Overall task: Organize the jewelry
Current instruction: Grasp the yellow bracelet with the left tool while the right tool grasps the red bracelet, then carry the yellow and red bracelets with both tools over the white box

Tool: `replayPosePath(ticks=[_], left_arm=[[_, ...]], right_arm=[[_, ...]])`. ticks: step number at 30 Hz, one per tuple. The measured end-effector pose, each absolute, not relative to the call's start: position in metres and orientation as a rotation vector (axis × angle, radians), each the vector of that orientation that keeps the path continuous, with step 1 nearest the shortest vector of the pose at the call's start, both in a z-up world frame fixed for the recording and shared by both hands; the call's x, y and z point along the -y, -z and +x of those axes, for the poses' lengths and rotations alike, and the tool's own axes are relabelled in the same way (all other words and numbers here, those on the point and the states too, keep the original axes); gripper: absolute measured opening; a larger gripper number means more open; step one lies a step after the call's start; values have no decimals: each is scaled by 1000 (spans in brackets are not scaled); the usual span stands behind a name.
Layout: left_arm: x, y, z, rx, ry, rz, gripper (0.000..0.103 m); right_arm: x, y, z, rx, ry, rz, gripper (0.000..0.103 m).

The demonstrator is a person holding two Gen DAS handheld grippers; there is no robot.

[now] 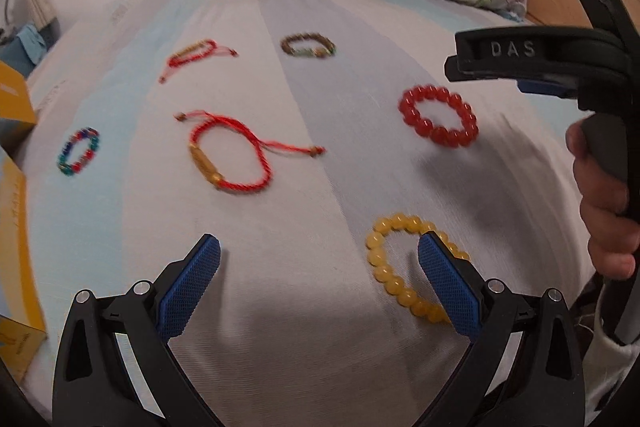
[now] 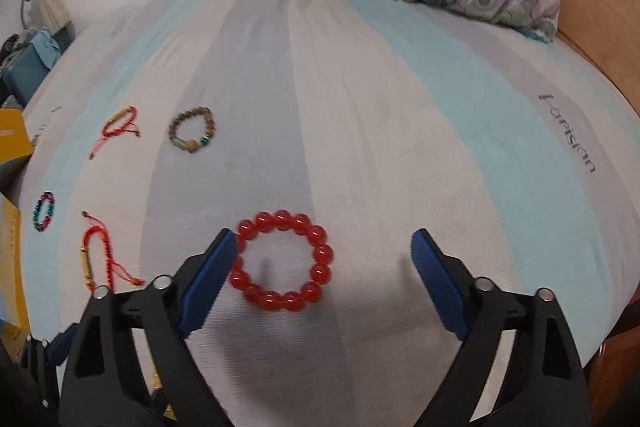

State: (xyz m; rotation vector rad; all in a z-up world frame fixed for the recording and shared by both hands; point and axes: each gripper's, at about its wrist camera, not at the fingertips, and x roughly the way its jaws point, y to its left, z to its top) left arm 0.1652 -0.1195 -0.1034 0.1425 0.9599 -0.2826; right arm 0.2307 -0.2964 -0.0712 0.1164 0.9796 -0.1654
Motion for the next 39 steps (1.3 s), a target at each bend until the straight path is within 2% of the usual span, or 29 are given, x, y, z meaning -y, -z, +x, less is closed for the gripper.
replayPosePath(ticks=[6,10,13,22,24,25,27,39], left_arm=[[122,117,165,-970,267,167,97],[122,119,165,-971,267,168,96],[120,119,164,-974,258,159,91],[114,112,161,-999,245,174,48],[112,110,160,-1004,245,177,32],[112,110,159,-1007,248,177,28],[111,109,159,-1021,253,179,11],[97,88,154,-1017,303,113,9]], right_arm=[[302,80,234,-1020,164,140,71],[303,90,238,-1065,167,148,61],[303,94,239,-1087,169,146,51],[302,106,243,-1138,174,162,26],[301,106,243,-1141,178,170,21],[300,106,244,-1141,179,171,17],[298,106,244,-1143,179,163,13],[296,82,231,-1047,179,202,13]])
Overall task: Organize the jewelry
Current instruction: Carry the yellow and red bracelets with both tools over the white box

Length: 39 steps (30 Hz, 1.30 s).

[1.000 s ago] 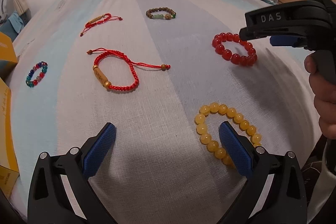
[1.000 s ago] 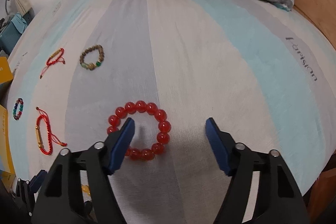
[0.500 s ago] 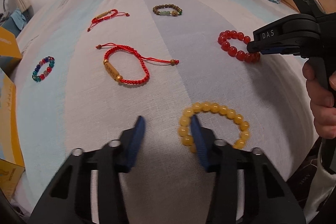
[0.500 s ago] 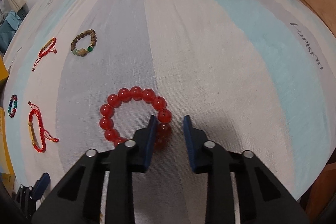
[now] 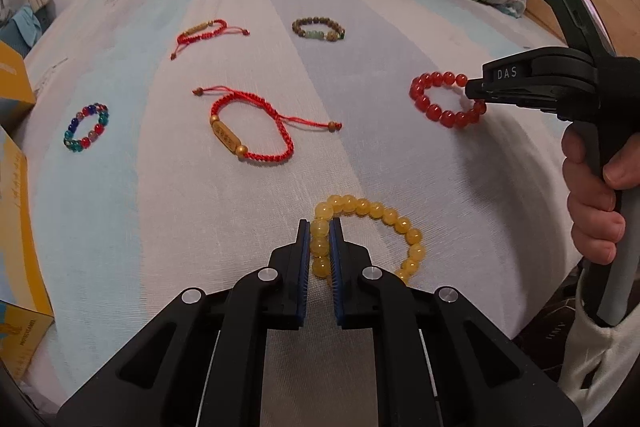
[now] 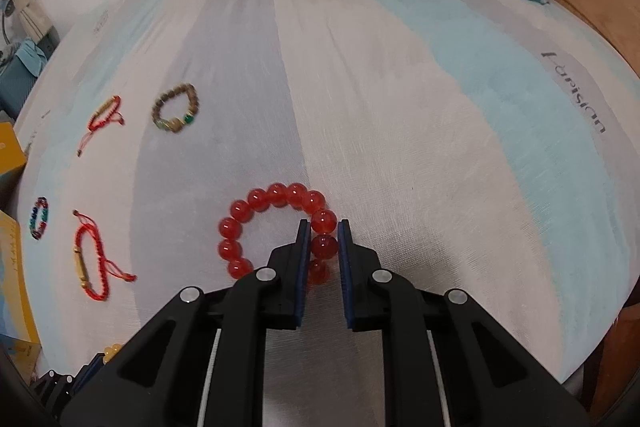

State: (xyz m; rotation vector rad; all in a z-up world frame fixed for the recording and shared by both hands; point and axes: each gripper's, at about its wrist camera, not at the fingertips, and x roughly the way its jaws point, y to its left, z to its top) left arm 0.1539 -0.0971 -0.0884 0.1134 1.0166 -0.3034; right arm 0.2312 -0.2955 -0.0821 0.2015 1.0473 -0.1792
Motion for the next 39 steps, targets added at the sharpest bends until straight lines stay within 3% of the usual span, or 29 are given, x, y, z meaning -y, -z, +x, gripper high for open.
replayPosePath(ticks=[39], left_arm=[[27,-1,147,-868,157,15,9]], right_arm=[[218,-2,192,-913,34,101,13]])
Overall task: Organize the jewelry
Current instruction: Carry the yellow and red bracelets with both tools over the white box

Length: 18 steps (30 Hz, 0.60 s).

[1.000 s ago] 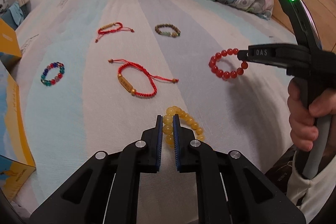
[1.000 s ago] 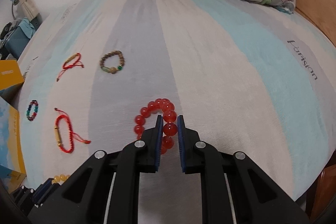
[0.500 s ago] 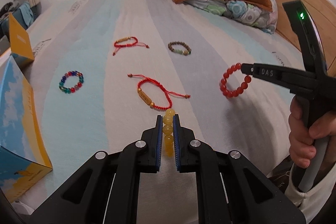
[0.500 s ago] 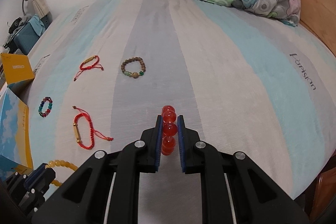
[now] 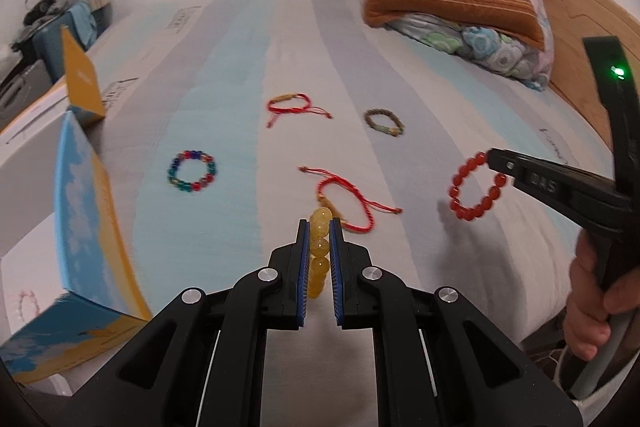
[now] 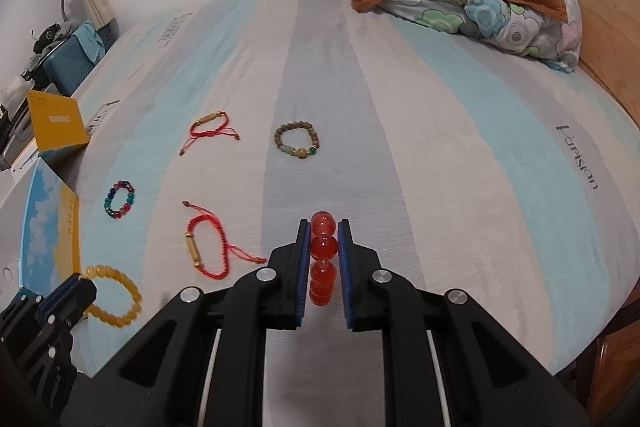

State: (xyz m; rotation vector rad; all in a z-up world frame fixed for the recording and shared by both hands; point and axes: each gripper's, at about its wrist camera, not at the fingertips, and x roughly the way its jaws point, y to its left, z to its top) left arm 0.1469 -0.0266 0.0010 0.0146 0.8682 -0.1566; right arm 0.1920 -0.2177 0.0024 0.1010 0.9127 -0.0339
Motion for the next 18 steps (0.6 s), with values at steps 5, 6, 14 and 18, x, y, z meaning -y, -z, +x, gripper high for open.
replayPosePath(ticks=[5,6,14,18], left_arm=[[11,-13,146,-863,106,13,9],[8,-14,147,-863,100,13,9],[-24,-39,149,-843,29,6,9],[-45,-57,147,-815,-13,-5,9]], right_arm=[[204,-14,187,-905,24,93,13],[201,-16,187,-902,22,92,13],[162,-44,184,-859,-32,57,13],[138,-57,185,-827,-67,29,13]])
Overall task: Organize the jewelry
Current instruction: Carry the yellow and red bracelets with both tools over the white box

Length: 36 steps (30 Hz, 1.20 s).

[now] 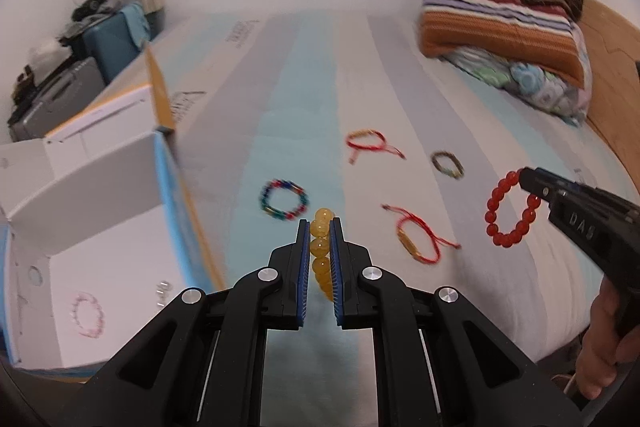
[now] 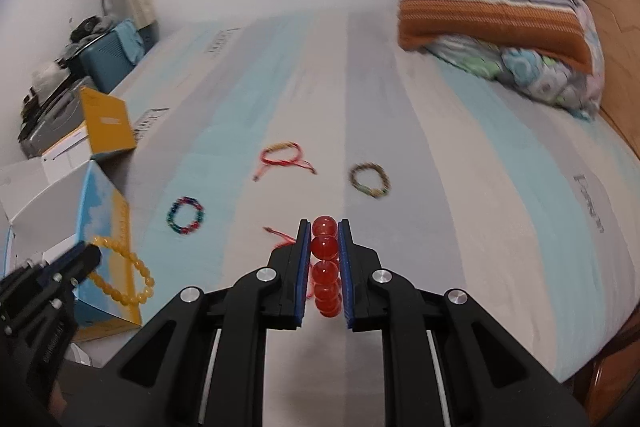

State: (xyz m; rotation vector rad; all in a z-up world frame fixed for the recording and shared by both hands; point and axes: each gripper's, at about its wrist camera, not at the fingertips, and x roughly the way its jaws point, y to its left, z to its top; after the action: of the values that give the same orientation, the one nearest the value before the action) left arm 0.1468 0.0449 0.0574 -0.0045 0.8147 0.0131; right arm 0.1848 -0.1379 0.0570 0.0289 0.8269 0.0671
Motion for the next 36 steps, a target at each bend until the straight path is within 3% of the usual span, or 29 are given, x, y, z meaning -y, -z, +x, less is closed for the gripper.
replayPosePath(ticks=[12,36], left_arm=[[-124,-89,120,-758,-157,-68,9],[-289,-78,50,-796,-415,-170,9]], right_arm=[[47,-89,181,-778,-217,-12,13],[-141,-97,133,-731,-511,-123,13]])
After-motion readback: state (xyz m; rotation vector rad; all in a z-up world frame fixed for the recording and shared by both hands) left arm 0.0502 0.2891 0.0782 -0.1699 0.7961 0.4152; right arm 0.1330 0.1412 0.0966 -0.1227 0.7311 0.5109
